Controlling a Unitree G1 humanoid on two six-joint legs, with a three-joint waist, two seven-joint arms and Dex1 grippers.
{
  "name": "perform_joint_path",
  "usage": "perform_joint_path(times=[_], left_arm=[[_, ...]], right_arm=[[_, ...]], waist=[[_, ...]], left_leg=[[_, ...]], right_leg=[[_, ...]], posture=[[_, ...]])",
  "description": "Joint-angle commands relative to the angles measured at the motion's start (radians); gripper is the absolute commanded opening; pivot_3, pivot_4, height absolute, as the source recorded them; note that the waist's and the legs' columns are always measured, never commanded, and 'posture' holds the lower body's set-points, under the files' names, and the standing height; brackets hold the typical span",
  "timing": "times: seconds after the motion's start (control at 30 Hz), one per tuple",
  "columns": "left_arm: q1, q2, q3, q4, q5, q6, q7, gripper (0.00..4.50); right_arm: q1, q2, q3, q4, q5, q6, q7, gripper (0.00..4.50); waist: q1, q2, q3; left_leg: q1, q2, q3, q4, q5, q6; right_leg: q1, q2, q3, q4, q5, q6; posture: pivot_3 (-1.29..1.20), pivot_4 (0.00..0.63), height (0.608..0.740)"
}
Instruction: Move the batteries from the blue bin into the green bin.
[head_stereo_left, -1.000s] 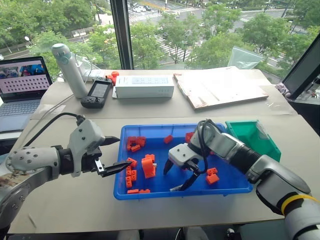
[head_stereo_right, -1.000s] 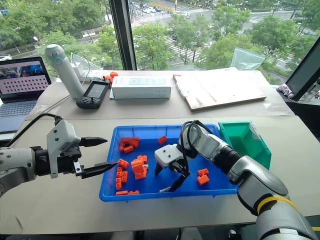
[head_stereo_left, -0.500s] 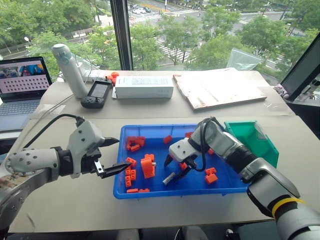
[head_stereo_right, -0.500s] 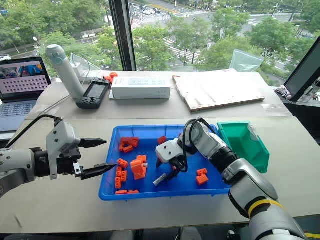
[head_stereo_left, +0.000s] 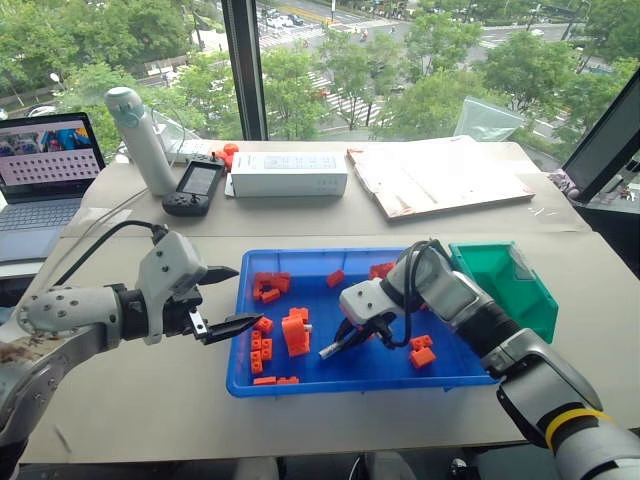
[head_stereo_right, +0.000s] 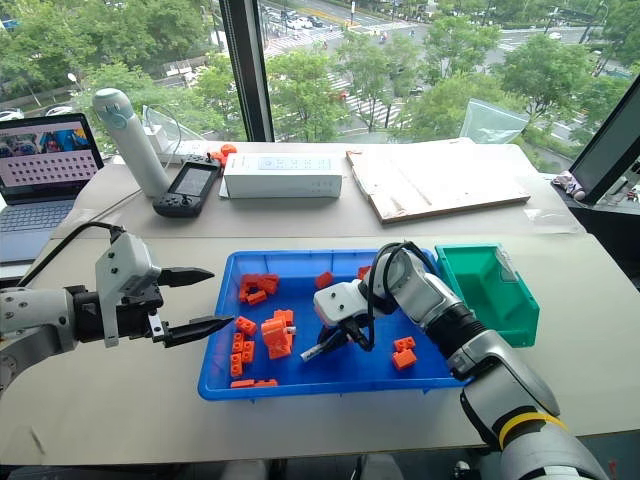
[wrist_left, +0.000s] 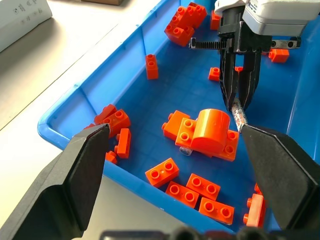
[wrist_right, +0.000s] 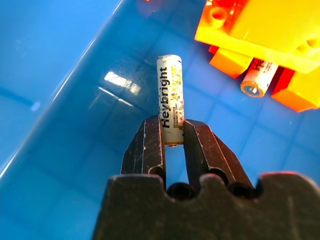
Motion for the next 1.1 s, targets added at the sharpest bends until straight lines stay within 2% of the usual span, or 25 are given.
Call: perform_joint_path(times=[0.03,0.17,0.27,0.4,0.47,0.6,0.67,0.7,0.87,0.97,1.03,1.1], left_arm=[[-0.036,-0.021,-0.016,0.016,0.012,-0.049,-0.015,4.5],[-0.109,-0.063,-0.073,0.066,0.024,-0.085,-0.032,4.5],[-0.157,-0.092,-0.115,0.1,0.041,-0.106,-0.051,4.5],[-0.225,-0.132,-0.187,0.166,0.089,-0.15,-0.086,4.5],[-0.243,-0.141,-0.209,0.189,0.109,-0.165,-0.105,4.5],[-0.276,-0.152,-0.24,0.23,0.145,-0.192,-0.132,4.5],[-0.282,-0.144,-0.249,0.242,0.169,-0.203,-0.143,4.5],[-0.282,-0.138,-0.251,0.245,0.177,-0.207,-0.148,4.5],[-0.256,-0.104,-0.219,0.226,0.186,-0.187,-0.163,4.5],[-0.199,-0.064,-0.188,0.185,0.188,-0.167,-0.16,4.5],[-0.169,-0.045,-0.174,0.166,0.186,-0.159,-0.158,4.5],[-0.126,-0.023,-0.152,0.136,0.183,-0.145,-0.157,4.5]], right_arm=[[-0.079,-0.089,-0.145,-0.049,0.071,0.148,0.023,0.24],[-0.182,-0.259,-0.284,0.023,0.08,0.296,-0.004,0.24],[-0.194,-0.376,-0.323,0.041,0.065,0.389,-0.01,0.24],[-0.105,-0.545,-0.372,0.028,0.044,0.444,-0.008,0.24],[-0.049,-0.566,-0.398,-0.003,0.061,0.483,-0.036,0.24],[0.093,-0.6,-0.395,-0.015,-0.01,0.437,-0.141,0.24],[0.126,-0.61,-0.376,-0.02,-0.055,0.453,-0.179,1.24],[0.133,-0.607,-0.376,-0.039,-0.054,0.469,-0.179,1.46],[0.051,-0.546,-0.388,-0.104,-0.014,0.523,-0.168,3.17],[-0.023,-0.436,-0.373,-0.198,0.045,0.505,-0.158,4.25],[-0.036,-0.36,-0.362,-0.274,0.099,0.523,-0.144,4.25],[-0.033,-0.236,-0.326,-0.375,0.157,0.535,-0.152,4.25]], waist=[[0.003,0.0,0.0],[0.013,0.002,0.002],[0.021,0.002,0.002],[0.024,0.002,0.002],[0.02,0.002,0.002],[0.004,0.002,0.002],[0.004,0.003,0.003],[0.005,0.004,0.003],[-0.001,0.005,0.004],[-0.011,0.005,0.004],[-0.014,0.005,0.004],[-0.014,0.005,0.004]], left_leg=[[0.0,0.0,0.0,0.0,0.0,0.0],[0.0,0.0,0.0,-0.001,0.0,0.0],[-0.001,-0.001,0.0,0.0,0.0,0.001],[-0.001,-0.001,0.001,0.0,-0.002,0.001],[-0.001,-0.001,0.001,0.0,-0.003,0.003],[-0.001,0.0,0.005,0.001,-0.002,0.004],[-0.001,0.0,0.006,0.001,0.0,0.007],[0.0,0.0,0.006,0.001,0.0,0.008],[0.0,0.0,0.008,0.001,-0.001,0.006],[0.0,0.001,0.009,0.001,-0.003,0.004],[0.0,0.001,0.008,0.001,-0.003,0.004],[0.0,0.001,0.008,0.0,-0.003,0.004]], right_leg=[[0.0,0.0,0.0,0.0,0.0,0.0],[-0.001,0.0,0.0,0.0,0.0,0.0],[0.0,0.0,0.0,-0.002,0.0,0.0],[0.001,0.0,0.0,-0.004,-0.001,0.0],[0.001,0.0,0.001,-0.004,-0.001,0.001],[0.002,0.001,0.007,-0.001,-0.001,0.001],[0.001,0.001,0.008,0.0,-0.001,0.001],[0.001,0.001,0.009,0.0,-0.001,0.001],[-0.001,0.002,0.013,0.0,-0.001,0.002],[-0.001,0.002,0.013,0.0,-0.001,0.002],[-0.001,0.003,0.013,0.0,-0.001,0.002],[-0.001,0.003,0.013,0.0,-0.001,0.002]], posture=[[0.0,0.15,0.74],[0.0,0.15,0.74],[0.0,0.15,0.74],[0.0,0.15,0.74],[0.0,0.15,0.74],[0.0,0.15,0.74],[0.0,0.15,0.74],[0.0,0.15,0.74],[0.0,0.15,0.74],[0.0,0.15,0.74],[0.0,0.15,0.74],[0.0,0.15,0.74]])
